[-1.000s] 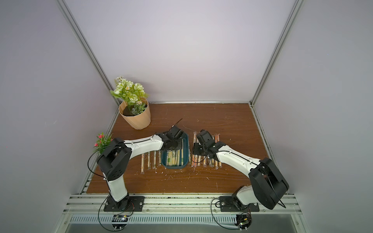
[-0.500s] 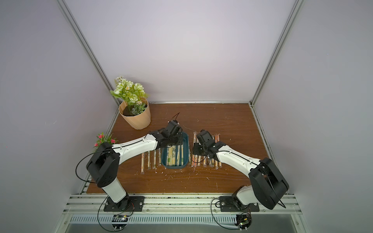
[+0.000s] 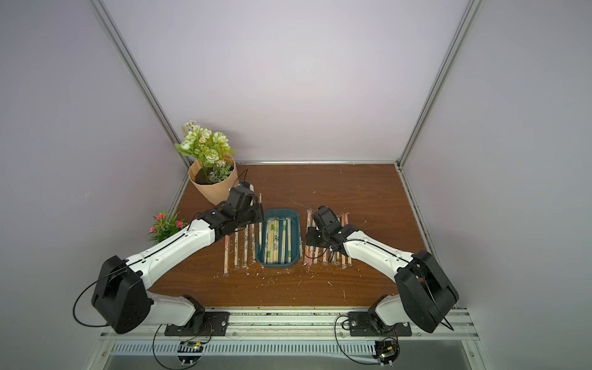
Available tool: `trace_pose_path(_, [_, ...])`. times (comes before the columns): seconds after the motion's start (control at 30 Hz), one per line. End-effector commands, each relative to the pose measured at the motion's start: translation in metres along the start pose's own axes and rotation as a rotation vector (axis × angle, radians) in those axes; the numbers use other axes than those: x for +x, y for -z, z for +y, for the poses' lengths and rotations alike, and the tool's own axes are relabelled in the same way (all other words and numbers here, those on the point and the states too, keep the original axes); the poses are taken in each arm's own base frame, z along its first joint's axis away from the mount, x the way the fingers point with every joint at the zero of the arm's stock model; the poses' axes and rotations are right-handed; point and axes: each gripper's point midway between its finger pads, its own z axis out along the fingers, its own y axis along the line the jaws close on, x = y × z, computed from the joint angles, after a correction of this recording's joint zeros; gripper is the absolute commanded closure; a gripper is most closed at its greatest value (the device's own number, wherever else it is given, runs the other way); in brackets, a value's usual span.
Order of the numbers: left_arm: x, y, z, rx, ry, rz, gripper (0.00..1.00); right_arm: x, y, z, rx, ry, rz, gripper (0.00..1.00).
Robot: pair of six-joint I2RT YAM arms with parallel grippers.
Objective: Take the paired disposable chopsticks out of the storage box
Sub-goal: Place the paired disposable chopsticks at the center of the board.
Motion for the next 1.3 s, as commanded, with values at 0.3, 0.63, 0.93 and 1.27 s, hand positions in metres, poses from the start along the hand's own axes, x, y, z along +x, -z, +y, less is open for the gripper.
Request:
trace_pose_path(0.3, [0.04,-0.007,0.125,-0.37,0.029,0.105,0.99,-0.008,0.013,0.01,-0.046,0.001,-0.019,0.48])
trace_pose_path(0.63, [0.055,-0.031,0.151,-0.522,-0.067,0.216,0.99,-0.007,0.013,0.01,-0.049,0.0,-0.017,0.48])
trace_pose_path(0.93, [0.065,-0.048,0.155,-0.534,-0.09,0.257,0.97,-0.007,0.014,0.009,-0.047,-0.002,-0.02,0.48])
trace_pose_path(1.27, [0.072,-0.053,0.158,-0.542,-0.098,0.287,0.68,-0.008,0.016,0.011,-0.05,0.004,-0.022,0.48])
